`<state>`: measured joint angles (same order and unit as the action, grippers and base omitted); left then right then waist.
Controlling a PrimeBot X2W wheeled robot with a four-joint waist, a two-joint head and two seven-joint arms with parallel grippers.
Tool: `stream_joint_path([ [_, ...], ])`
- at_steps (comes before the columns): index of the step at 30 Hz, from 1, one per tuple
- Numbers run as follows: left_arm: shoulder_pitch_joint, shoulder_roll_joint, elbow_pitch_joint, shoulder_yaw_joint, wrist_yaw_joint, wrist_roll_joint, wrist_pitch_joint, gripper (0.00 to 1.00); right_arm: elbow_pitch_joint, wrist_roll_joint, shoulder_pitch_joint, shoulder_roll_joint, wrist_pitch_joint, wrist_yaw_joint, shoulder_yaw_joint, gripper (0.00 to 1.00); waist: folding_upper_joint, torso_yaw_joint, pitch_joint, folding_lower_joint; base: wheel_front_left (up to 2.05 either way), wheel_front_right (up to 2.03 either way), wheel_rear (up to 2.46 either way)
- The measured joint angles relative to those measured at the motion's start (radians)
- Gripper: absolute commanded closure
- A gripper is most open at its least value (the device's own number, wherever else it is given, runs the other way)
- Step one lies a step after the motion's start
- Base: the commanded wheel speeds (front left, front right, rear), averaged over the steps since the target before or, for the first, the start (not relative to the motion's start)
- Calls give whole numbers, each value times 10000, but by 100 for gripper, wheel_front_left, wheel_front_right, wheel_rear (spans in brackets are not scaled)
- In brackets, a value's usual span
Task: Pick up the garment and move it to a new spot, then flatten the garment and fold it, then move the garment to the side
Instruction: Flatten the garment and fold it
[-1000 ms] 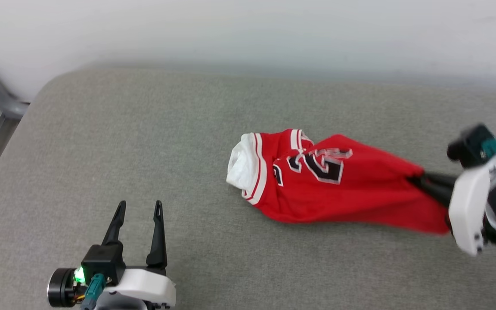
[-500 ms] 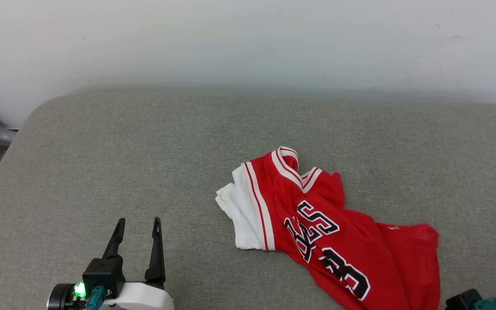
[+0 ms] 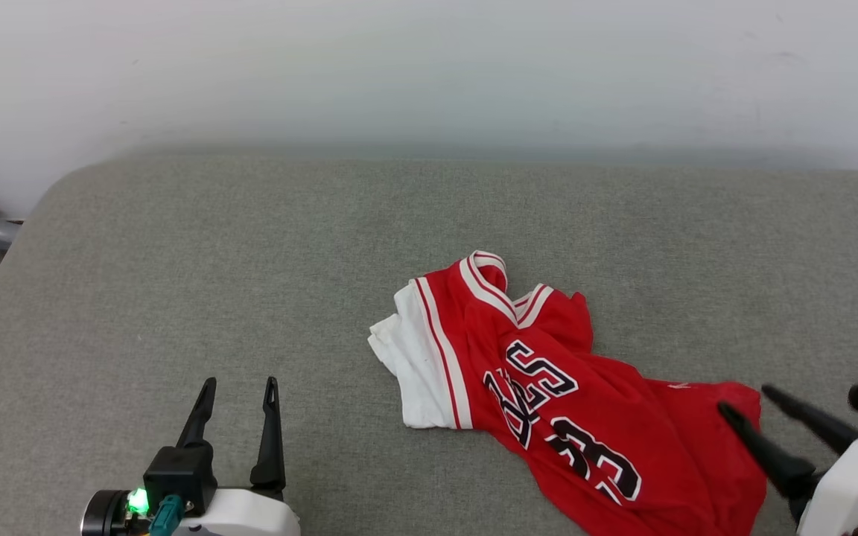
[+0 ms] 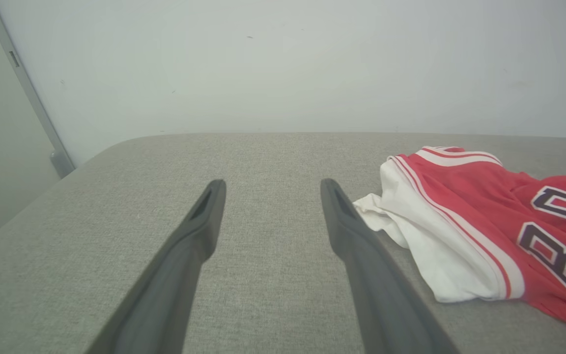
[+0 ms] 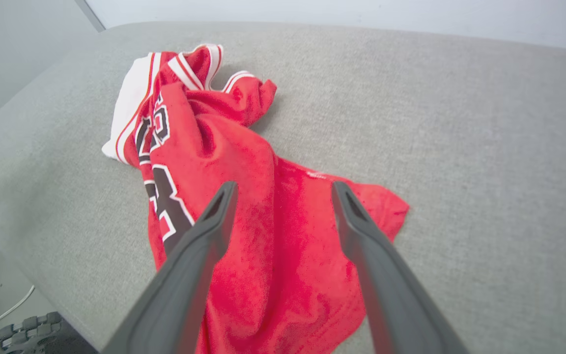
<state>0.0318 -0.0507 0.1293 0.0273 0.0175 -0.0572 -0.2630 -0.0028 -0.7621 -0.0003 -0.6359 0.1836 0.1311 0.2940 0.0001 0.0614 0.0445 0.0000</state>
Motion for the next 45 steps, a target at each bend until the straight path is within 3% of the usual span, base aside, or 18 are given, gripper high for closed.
stream_joint_path([
  [5, -280, -2, -65, 192, 2, -29, -2, 0, -1078, 583, -1048, -71, 495, 0, -1009, 0, 0, 199, 275, 0, 0, 0, 0],
  [10, -644, 0, -153, 403, 15, -102, -2, 0, -1243, 819, -2646, -113, 1567, 0, -917, 0, 0, 483, 681, 0, 0, 0, 0],
  [21, -1332, -2, -416, 853, 180, -274, -2, 0, 874, 128, -6053, -433, 5595, 0, 1887, 0, 0, 1181, 1646, 1, 0, 0, 0],
  [25, -1608, 0, -514, 1037, 221, -366, 0, 0, 1860, 100, -6972, -424, 6571, 0, 2794, 0, 0, 1405, 2021, 1, 0, 0, 0],
  [37, -2076, 0, -681, 1463, 454, -589, -2, 0, 4581, 117, -8041, 192, 6309, 0, 4560, 0, 0, 1971, 3027, 1, 0, 0, 0],
  [42, -2176, -2, -658, 1425, 527, -583, -2, 0, 4867, -334, -8164, 186, 5662, -6, 5122, 0, 0, 1937, 3083, 0, 0, 0, 0],
  [43, -2174, -2, -642, 1388, 523, -562, 0, 0, 4847, -408, -8170, 184, 5386, -21, 5252, 80, 0, 1890, 3057, -1, 0, 0, 0],
  [44, -2170, 0, -631, 1367, 516, -525, 0, 0, 4826, -499, -8173, 186, 5145, -21, 5381, 100, 0, 1846, 3015, 0, 0, 0, 0],
  [45, -2155, 2, -619, 1342, 512, -510, 0, 0, 4763, -600, -8196, 194, 4897, -21, 5532, 100, 0, 1796, 2960, 0, 0, 0, 0],
])
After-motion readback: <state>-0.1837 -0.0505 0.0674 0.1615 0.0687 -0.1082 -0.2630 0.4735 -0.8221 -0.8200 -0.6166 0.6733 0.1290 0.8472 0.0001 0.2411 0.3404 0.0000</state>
